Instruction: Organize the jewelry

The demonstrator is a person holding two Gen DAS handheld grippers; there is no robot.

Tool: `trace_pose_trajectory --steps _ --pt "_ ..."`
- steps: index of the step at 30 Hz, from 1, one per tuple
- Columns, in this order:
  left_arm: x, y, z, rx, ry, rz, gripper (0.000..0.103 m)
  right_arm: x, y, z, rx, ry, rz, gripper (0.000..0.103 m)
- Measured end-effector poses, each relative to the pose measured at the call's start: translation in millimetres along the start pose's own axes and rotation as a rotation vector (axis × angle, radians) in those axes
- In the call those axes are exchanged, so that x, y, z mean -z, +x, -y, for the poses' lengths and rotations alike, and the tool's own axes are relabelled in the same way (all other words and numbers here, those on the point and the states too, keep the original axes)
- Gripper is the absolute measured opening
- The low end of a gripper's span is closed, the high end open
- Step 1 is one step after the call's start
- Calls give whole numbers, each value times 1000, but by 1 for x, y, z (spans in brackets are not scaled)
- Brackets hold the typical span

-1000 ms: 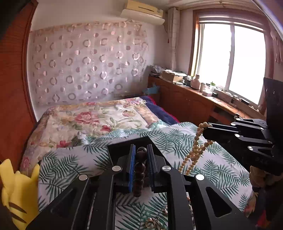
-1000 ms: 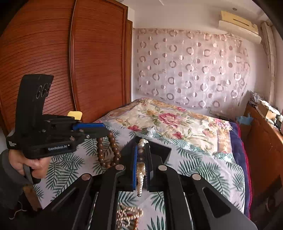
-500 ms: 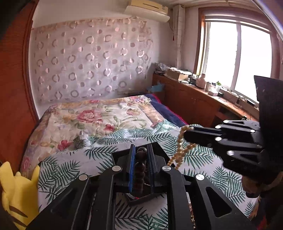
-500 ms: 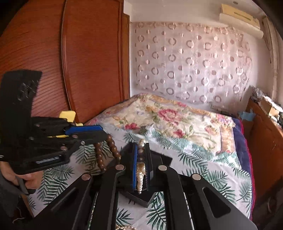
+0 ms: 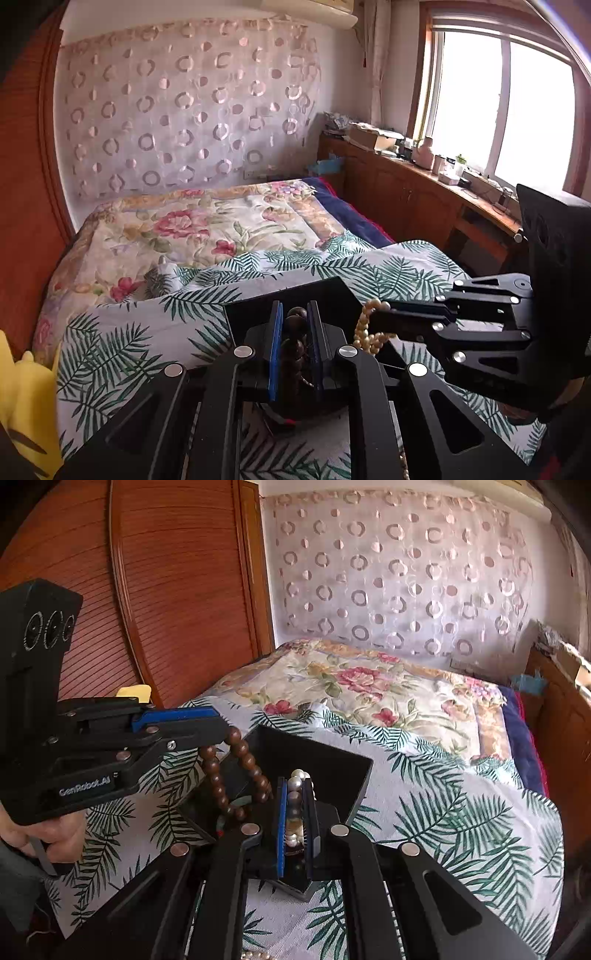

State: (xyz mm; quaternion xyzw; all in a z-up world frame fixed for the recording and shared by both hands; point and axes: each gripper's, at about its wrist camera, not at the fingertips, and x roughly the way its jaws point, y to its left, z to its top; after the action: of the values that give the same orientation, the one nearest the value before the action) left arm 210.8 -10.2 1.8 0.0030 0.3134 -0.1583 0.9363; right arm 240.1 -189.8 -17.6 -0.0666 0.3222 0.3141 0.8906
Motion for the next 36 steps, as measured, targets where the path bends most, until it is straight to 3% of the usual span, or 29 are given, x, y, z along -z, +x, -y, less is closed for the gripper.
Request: trace_pose_trajectory --steps 8,16,18,19,20,28,34,35,36 --pt "5 19 -8 -3 -18 -29 12 10 13 2 -6 17 -14 10" --pt "2 18 -5 1 -19 -29 12 9 -5 2 -7 16 19 11" --pt "3 15 -4 -6 -24 -25 19 12 -14 1 -4 14 29 12" --pt "4 12 -3 -6 -27 -24 39 14 -18 0 -2 15 37 12" --pt "5 10 -3 -4 -29 -19 51 17 -23 -1 2 15 47 12" --pt "37 -24 9 -6 -31 -14 70 64 -64 -6 7 42 55 12" --pt "76 -50 19 -1 -13 -38 71 93 -79 -14 26 46 43 12" --pt "82 -52 19 0 -14 -47 71 99 -82 -16 25 52 40 14" --pt "87 -54 20 0 -17 -54 71 103 -83 -17 23 56 37 22"
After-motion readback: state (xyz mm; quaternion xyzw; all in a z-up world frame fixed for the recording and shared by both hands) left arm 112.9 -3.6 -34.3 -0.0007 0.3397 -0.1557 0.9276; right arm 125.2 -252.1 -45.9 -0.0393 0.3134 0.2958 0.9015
